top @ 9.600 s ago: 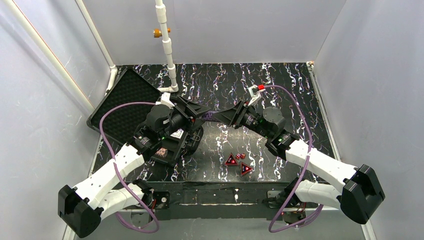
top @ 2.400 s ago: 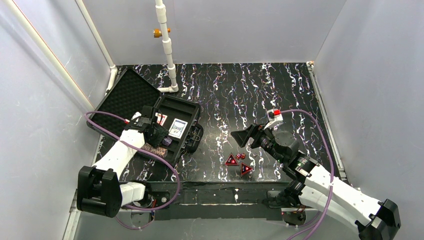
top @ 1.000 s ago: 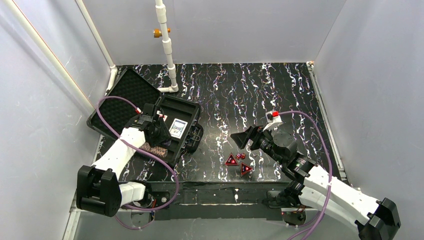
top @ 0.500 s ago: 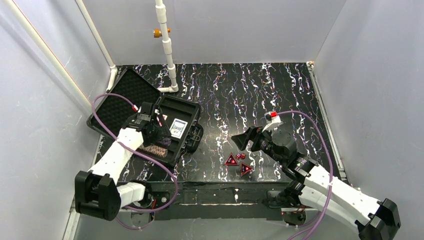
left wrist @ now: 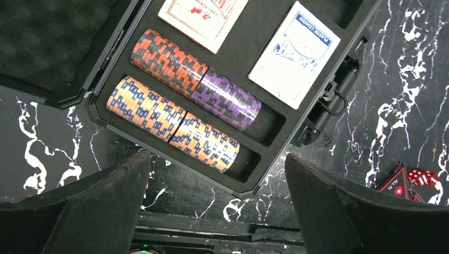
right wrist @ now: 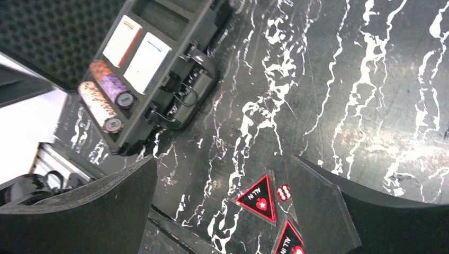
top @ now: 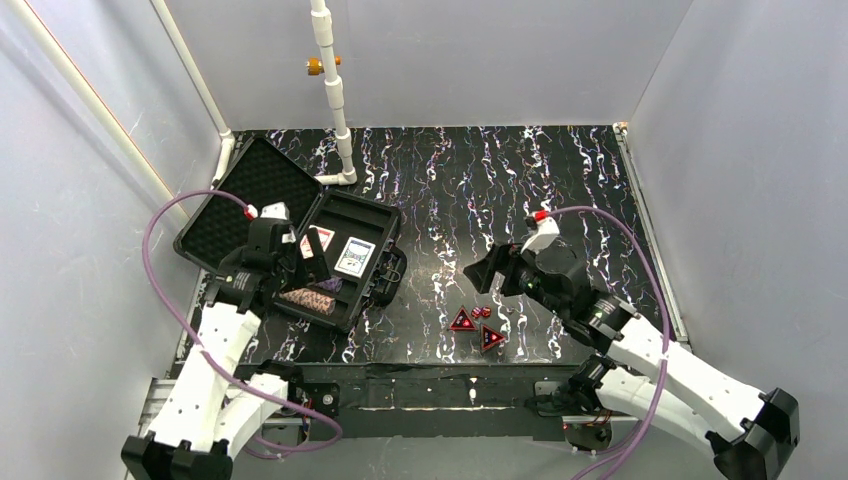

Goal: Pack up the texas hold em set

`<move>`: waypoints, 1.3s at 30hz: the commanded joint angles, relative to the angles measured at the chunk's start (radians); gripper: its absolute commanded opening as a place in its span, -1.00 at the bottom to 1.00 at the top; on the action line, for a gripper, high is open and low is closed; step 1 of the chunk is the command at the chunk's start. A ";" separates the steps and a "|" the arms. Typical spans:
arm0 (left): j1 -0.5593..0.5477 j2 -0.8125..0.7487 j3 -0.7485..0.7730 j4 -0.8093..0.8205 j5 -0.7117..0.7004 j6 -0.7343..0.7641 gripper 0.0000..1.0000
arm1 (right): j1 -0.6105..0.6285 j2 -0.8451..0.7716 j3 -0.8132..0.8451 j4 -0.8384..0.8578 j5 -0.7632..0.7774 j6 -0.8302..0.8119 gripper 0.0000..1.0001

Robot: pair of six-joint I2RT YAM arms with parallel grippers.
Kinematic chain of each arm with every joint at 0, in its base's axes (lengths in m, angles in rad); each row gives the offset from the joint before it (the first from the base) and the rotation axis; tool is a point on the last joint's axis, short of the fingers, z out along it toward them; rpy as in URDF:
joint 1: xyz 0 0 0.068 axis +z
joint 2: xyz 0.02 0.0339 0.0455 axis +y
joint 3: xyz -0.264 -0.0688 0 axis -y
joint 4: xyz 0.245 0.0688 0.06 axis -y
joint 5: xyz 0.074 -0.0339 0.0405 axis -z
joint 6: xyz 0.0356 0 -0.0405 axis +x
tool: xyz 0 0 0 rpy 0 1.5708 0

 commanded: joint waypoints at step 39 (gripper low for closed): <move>0.004 -0.190 -0.055 -0.033 -0.006 0.060 0.97 | 0.004 0.599 0.164 -0.374 0.014 -0.134 0.13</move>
